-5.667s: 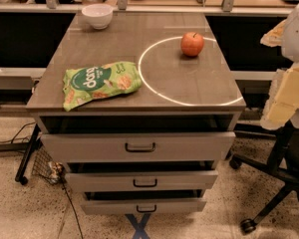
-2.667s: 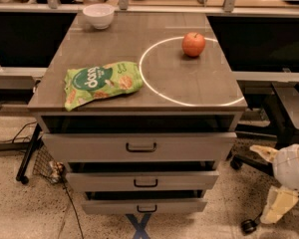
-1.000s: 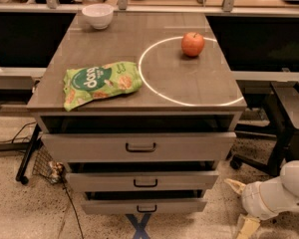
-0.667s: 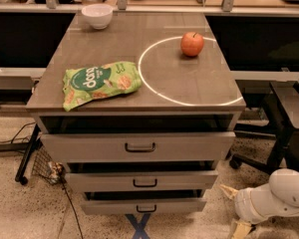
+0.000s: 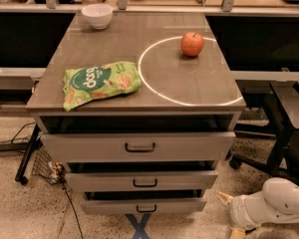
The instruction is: Open bottom drawer
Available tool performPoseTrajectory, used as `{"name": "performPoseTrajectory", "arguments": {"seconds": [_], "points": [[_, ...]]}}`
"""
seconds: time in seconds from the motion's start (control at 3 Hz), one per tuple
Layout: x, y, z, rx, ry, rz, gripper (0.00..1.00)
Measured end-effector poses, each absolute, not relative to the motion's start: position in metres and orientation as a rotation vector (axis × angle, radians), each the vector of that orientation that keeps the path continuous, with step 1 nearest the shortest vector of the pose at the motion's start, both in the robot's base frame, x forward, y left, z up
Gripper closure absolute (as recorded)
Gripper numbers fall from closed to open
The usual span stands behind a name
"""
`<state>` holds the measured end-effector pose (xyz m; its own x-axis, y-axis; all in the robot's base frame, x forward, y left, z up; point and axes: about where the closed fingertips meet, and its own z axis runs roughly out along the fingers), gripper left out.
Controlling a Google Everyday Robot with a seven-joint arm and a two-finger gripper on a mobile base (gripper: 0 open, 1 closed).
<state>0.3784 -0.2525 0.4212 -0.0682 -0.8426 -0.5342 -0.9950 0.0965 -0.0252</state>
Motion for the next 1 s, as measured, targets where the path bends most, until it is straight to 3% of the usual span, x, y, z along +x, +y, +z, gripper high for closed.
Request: {"name": "performPoseTrajectory", "arguments": {"seconds": [1.0], "points": [[0.384, -0.220, 0.360, -1.743, 1.853, 0.562, 0.00]]}}
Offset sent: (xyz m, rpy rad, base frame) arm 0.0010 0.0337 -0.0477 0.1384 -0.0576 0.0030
